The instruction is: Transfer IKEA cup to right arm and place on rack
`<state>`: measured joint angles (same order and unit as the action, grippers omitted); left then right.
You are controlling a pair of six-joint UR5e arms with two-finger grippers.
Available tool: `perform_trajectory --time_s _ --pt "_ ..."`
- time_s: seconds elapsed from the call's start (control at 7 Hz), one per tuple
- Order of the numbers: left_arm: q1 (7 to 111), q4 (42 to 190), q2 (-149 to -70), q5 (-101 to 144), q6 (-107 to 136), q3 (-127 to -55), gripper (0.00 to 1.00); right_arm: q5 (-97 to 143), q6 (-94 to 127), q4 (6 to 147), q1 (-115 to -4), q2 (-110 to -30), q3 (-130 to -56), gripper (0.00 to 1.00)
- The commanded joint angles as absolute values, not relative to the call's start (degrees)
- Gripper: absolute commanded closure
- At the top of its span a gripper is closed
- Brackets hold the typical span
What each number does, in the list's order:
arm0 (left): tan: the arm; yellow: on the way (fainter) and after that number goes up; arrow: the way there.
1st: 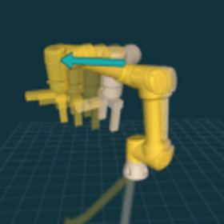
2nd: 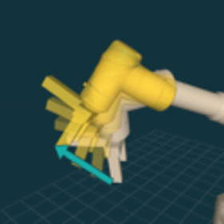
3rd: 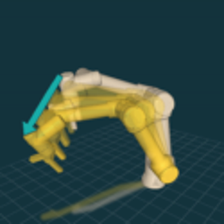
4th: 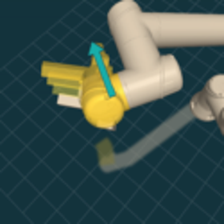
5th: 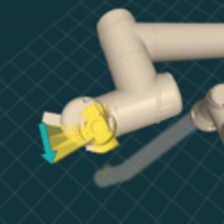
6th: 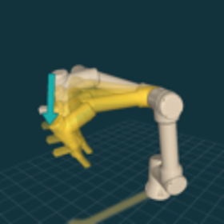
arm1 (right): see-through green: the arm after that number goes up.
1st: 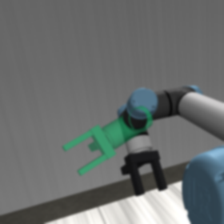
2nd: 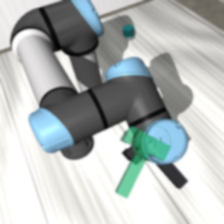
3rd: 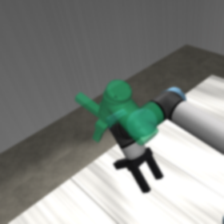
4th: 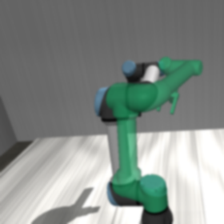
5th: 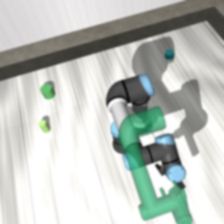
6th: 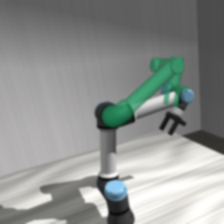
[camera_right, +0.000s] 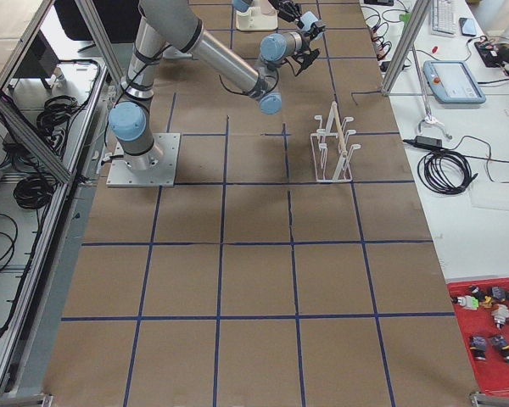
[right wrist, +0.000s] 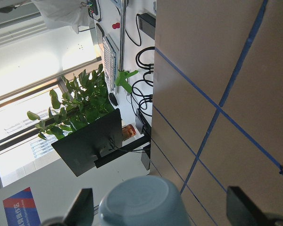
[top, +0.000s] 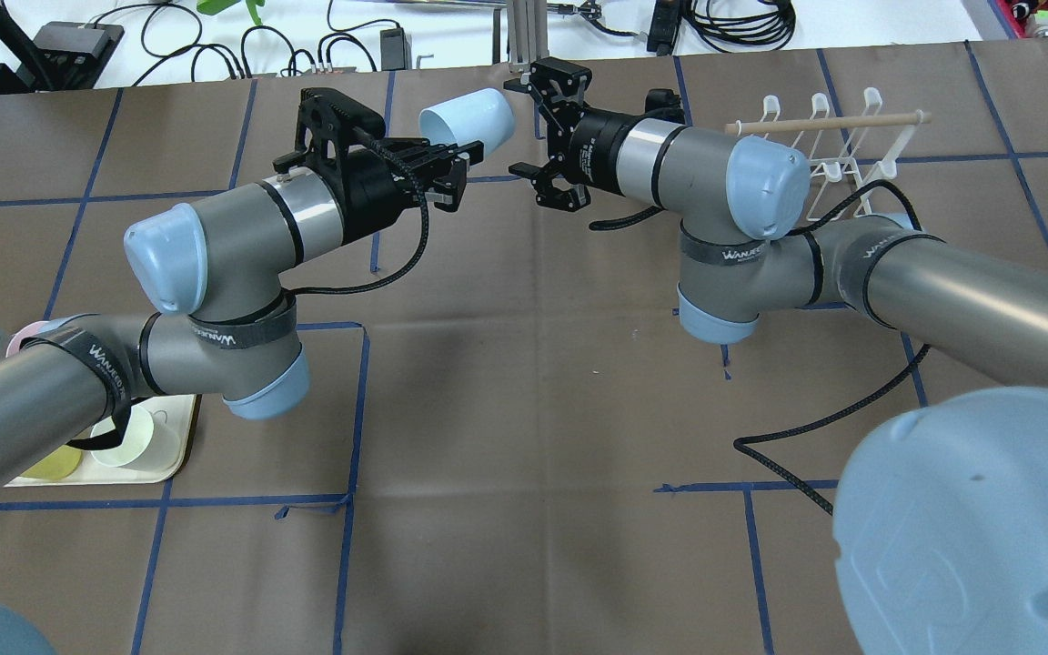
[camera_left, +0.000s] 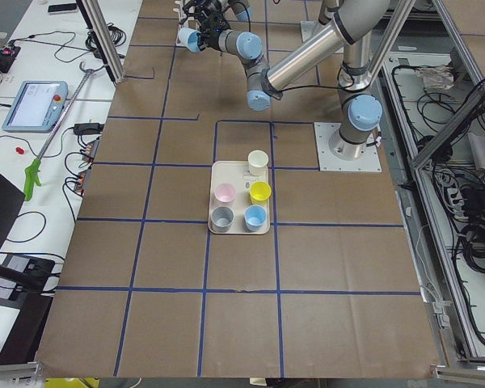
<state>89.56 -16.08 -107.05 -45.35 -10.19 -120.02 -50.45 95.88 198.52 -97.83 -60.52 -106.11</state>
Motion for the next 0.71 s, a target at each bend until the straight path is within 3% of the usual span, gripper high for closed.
perform_trajectory --time_s 0.0,0.57 --pt "89.6 -16.1 -107.1 -45.4 -10.2 -120.1 0.97 -50.7 95.9 198.3 -98.9 -60.2 -105.5 0.0" --pt "89.6 -16.1 -106.9 -45.4 -10.1 -120.0 0.97 -50.9 96.1 198.0 -99.1 -60.1 -103.4 0.0"
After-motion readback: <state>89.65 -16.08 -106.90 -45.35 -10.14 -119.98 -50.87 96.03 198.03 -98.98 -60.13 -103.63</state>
